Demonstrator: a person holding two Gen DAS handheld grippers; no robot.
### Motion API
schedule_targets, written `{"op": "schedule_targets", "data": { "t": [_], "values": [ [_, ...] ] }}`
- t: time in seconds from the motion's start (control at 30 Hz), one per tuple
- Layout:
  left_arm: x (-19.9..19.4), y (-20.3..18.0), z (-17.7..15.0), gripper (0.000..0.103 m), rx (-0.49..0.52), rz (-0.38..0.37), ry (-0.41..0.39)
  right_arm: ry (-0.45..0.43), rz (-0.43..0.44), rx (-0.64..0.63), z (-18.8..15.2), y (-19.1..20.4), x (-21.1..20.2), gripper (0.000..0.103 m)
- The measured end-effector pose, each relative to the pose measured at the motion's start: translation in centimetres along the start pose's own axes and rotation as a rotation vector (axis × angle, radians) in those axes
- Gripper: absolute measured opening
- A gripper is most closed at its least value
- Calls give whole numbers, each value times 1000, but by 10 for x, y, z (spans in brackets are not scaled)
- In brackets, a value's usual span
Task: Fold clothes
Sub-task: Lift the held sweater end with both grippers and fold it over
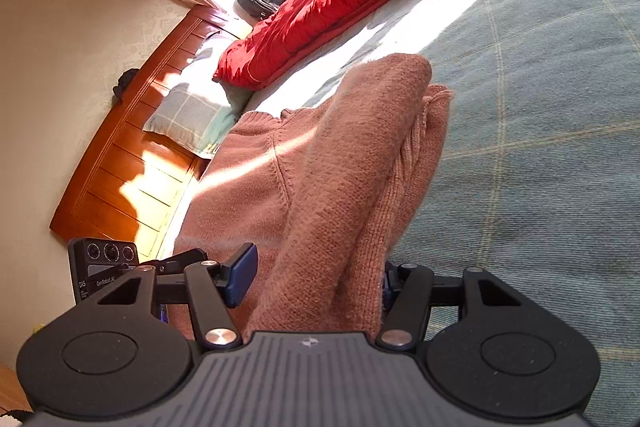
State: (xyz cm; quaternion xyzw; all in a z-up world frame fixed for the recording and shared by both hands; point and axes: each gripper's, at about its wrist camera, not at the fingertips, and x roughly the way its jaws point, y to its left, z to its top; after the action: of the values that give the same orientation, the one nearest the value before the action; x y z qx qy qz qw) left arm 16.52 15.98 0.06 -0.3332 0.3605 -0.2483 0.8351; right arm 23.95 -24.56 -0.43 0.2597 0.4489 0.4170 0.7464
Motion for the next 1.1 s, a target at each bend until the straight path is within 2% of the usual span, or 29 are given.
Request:
{"op": "schedule_targets", "data": {
  "t": [0.3, 0.5, 0.83, 1.1],
  "values": [
    [-91, 52, 34, 53, -5, 85, -89, 62, 40, -57, 20, 72, 103, 63],
    [-138, 88, 57, 53, -29, 142, -132, 86, 53, -77, 19, 115, 171, 63],
    [-183, 152, 91, 53, -87, 219, -171, 133, 63, -86, 10, 158, 268, 64],
    [-194, 203, 110, 53, -115, 233, -145, 178, 31, -127, -4, 172, 320, 64]
  ]
}}
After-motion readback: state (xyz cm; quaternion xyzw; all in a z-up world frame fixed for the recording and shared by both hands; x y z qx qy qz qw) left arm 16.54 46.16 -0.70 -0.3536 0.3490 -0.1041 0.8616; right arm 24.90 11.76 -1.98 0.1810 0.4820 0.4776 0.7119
